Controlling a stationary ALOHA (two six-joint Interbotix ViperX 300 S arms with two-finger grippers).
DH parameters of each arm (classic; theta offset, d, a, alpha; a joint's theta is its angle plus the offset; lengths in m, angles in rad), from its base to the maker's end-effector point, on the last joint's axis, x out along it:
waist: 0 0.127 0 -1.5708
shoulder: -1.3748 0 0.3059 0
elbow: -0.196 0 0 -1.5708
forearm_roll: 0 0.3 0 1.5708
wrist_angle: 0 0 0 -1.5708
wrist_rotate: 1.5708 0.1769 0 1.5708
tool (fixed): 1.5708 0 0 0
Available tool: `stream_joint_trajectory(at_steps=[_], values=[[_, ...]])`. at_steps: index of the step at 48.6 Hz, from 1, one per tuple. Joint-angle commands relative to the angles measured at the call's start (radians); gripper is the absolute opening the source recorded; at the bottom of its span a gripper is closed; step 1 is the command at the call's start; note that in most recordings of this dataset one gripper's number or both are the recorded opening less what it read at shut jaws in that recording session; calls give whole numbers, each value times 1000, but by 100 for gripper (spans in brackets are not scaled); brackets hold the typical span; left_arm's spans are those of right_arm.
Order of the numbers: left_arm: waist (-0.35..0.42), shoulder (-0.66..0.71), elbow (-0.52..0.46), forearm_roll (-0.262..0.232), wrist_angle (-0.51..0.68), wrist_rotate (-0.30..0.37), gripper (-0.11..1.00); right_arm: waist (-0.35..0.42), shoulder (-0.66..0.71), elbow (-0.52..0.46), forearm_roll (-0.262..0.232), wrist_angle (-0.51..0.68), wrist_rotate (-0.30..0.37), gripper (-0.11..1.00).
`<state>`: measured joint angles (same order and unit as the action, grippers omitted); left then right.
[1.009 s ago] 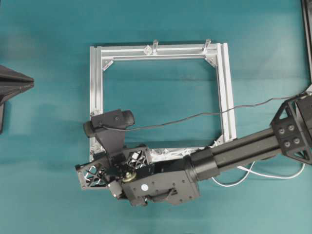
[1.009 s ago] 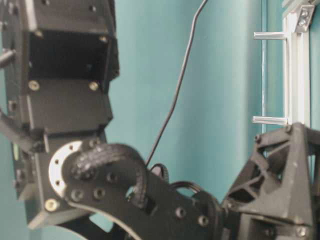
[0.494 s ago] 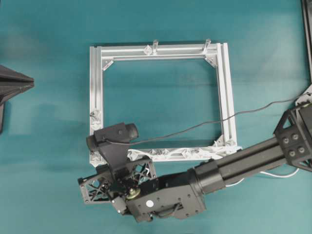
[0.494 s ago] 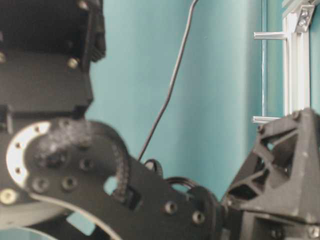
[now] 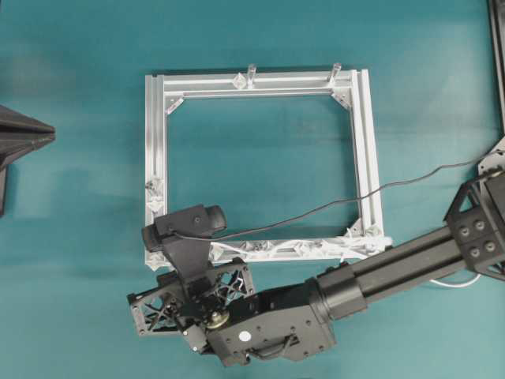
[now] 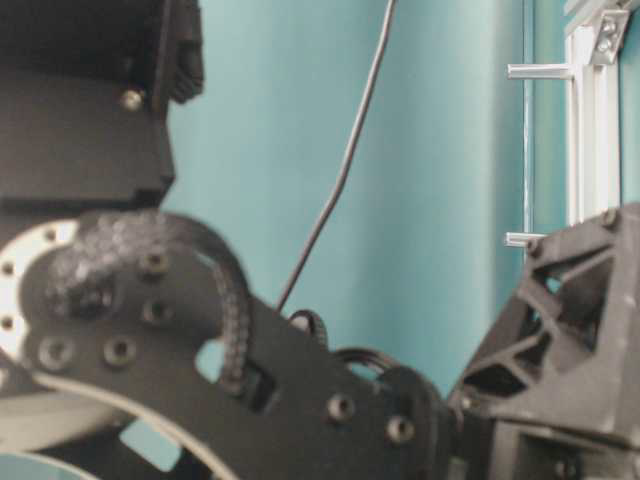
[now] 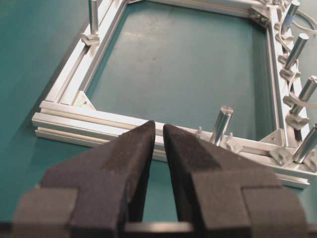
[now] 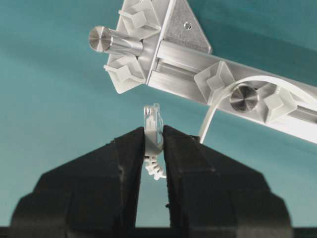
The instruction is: Move the cable alternately left and right between 8 closely spaced pins so it hooks onto each one.
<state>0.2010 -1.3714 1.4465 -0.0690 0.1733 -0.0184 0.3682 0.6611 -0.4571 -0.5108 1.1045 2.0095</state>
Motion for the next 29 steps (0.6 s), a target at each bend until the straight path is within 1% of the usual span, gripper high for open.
stream_joint_trajectory(at_steps=[1,8,13,22,29], values=[[3,8,-12,2,-3,-6,21,8,-20,-25,-8,-3,3,17],[3,9,-12,2,-3,-6,21,0,-9,-54,-17,-6,3,17],[3,8,-12,2,-3,-6,21,-3,14,-95,-29,-20,3,17],[3,9,-12,2,-3,-6,21,-11,74,-179,-29,-75,-5,17],[3,8,-12,2,-3,-6,21,-20,98,-222,-29,-91,-17,17]])
